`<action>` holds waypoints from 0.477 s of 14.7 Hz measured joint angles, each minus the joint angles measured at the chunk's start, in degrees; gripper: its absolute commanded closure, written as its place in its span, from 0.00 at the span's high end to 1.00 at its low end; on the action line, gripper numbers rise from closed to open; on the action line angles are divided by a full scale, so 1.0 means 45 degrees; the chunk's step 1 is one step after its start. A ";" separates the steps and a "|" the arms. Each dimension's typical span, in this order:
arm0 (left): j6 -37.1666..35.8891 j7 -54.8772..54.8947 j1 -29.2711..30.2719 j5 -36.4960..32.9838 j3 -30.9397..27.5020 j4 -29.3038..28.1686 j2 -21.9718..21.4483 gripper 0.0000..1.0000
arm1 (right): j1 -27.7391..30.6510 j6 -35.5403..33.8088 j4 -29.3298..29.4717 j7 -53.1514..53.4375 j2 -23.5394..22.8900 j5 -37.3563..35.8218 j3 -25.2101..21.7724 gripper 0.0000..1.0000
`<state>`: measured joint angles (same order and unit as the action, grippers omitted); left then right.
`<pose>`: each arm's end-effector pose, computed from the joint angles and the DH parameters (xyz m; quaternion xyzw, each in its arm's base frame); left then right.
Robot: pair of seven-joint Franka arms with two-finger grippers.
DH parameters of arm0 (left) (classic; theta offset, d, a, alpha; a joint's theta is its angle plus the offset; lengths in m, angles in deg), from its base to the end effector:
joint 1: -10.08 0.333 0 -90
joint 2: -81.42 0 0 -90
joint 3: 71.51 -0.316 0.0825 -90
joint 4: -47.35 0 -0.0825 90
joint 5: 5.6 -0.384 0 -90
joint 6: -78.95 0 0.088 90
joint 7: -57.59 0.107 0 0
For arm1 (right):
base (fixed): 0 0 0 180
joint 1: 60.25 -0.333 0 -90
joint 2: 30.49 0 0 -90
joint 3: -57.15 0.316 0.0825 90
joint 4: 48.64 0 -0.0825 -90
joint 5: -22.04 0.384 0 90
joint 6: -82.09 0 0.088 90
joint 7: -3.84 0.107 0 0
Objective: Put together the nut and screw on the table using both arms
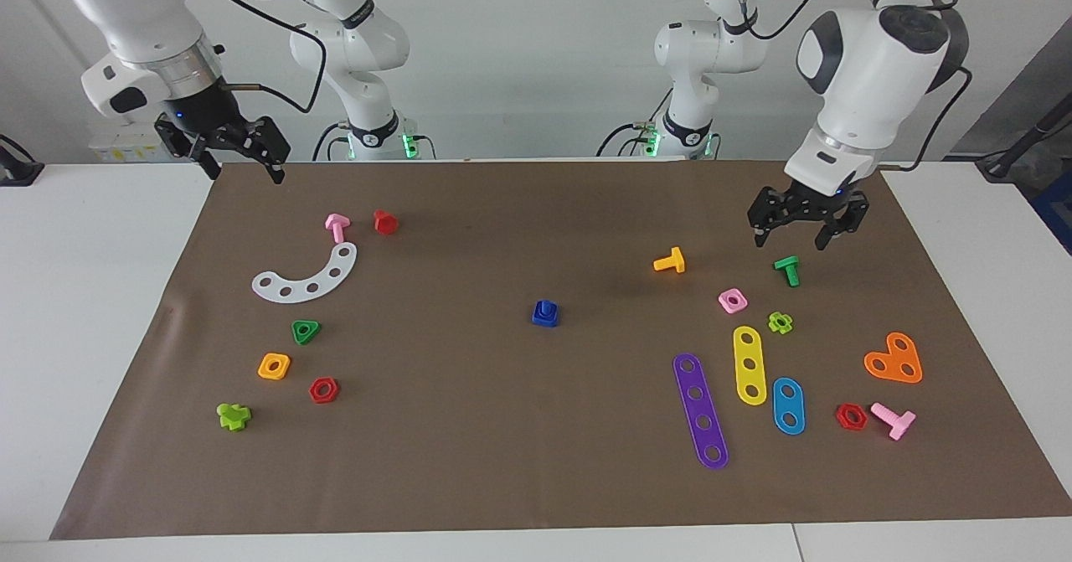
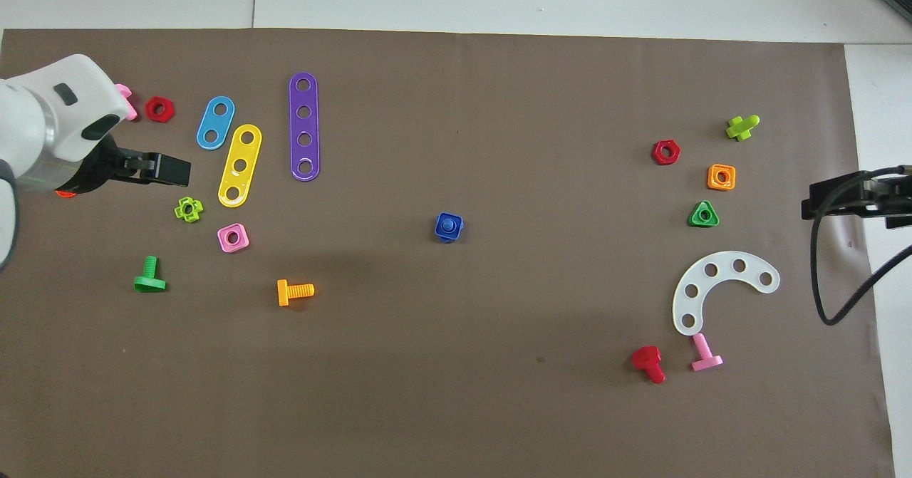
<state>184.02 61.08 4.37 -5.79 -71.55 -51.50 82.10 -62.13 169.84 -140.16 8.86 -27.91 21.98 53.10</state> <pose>0.5737 -0.0567 0.5678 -0.9956 0.0801 -0.0483 0.0007 0.5360 -0.0213 0.6331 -0.9980 0.0627 0.0105 0.0008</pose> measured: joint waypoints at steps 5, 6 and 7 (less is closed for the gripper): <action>-0.2201 0.0736 0.0812 0.0006 0.0002 0.1967 0.0044 1.00 | 0.0000 0.0000 0.0000 0.0000 0.0000 0.0000 0.0000 1.00; -0.2540 0.0736 0.0818 0.0008 0.0012 0.2204 0.0067 1.00 | 0.0000 0.0000 0.0000 0.0000 0.0000 0.0000 0.0000 1.00; -0.2696 0.0736 0.0818 0.0012 0.0032 0.2326 0.0079 1.00 | 0.0000 0.0000 0.0000 0.0000 0.0000 0.0000 0.0000 1.00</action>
<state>171.89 64.39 8.05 -5.74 -71.41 -41.03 82.45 -62.13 169.84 -140.16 8.86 -27.91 21.98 53.10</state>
